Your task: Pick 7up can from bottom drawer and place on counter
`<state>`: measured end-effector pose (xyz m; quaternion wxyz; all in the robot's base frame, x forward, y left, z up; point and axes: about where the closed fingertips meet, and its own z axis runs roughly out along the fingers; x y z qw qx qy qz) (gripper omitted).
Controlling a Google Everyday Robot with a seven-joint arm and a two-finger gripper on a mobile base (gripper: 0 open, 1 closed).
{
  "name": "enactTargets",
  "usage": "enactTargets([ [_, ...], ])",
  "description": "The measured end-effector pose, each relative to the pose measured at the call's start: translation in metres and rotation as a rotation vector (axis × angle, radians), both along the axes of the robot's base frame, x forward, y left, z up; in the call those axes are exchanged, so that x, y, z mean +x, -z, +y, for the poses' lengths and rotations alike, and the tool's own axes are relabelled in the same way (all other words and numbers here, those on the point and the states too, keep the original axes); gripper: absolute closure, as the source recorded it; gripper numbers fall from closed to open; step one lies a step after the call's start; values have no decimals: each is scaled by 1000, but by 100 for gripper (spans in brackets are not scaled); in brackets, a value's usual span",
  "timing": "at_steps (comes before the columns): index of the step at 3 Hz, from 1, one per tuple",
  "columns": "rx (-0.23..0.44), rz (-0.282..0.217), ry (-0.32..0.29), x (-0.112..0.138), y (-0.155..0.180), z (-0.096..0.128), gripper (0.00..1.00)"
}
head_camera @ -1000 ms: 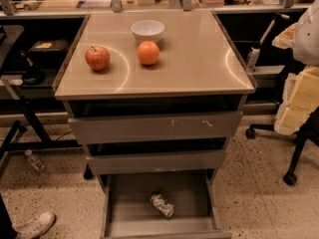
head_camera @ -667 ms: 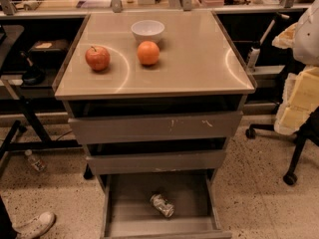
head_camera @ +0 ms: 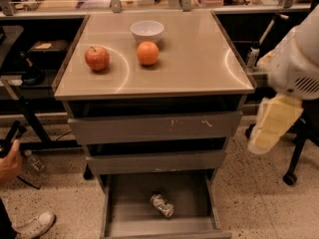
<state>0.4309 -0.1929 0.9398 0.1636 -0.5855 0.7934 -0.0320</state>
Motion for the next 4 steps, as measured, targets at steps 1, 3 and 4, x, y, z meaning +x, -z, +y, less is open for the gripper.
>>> enactTargets([
  [1,-1,23,23,6,67,39,0],
  [3,-32,113,72,-4,160,62,0],
  [4,23,167,79,-14,200,74,0],
])
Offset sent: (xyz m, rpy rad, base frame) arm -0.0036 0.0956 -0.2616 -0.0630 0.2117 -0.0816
